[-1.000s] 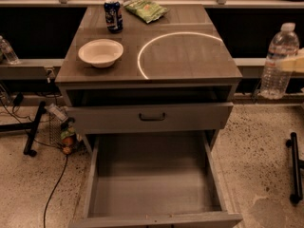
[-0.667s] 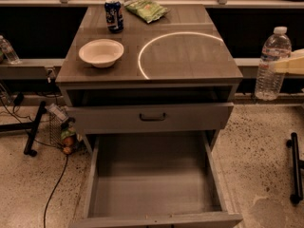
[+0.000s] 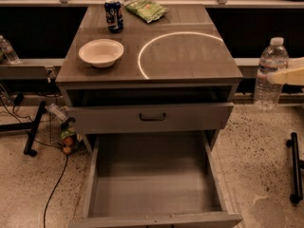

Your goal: Place water bottle into middle drawer

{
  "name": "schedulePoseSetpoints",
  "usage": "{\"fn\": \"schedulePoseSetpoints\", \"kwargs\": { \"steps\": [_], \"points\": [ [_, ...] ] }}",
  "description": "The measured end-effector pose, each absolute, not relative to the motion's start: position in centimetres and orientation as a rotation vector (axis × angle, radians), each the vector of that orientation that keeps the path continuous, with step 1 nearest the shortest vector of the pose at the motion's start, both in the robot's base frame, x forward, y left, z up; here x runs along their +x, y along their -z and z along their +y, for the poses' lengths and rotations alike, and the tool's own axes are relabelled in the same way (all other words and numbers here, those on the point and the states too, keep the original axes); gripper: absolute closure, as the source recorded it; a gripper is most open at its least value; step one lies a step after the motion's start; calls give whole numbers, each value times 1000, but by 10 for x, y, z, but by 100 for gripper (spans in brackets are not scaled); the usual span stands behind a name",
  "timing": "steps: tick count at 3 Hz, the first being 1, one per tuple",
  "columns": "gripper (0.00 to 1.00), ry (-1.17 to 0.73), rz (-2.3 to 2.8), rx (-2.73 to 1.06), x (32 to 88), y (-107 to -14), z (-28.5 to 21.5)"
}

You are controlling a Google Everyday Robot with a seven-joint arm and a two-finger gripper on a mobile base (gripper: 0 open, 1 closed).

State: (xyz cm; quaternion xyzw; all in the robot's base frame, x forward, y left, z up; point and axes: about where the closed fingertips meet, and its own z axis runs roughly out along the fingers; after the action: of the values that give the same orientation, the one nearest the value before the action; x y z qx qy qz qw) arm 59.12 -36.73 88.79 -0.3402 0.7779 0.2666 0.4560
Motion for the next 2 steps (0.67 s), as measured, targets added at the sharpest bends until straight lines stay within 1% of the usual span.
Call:
{"fn": "schedulePoseSetpoints", "kwargs": {
  "steps": [1,2],
  "points": [
    [100,-717,1835,-1041,526,-849,-334],
    [100,-798,1803,-1143,484,-809,-304]
  ]
}}
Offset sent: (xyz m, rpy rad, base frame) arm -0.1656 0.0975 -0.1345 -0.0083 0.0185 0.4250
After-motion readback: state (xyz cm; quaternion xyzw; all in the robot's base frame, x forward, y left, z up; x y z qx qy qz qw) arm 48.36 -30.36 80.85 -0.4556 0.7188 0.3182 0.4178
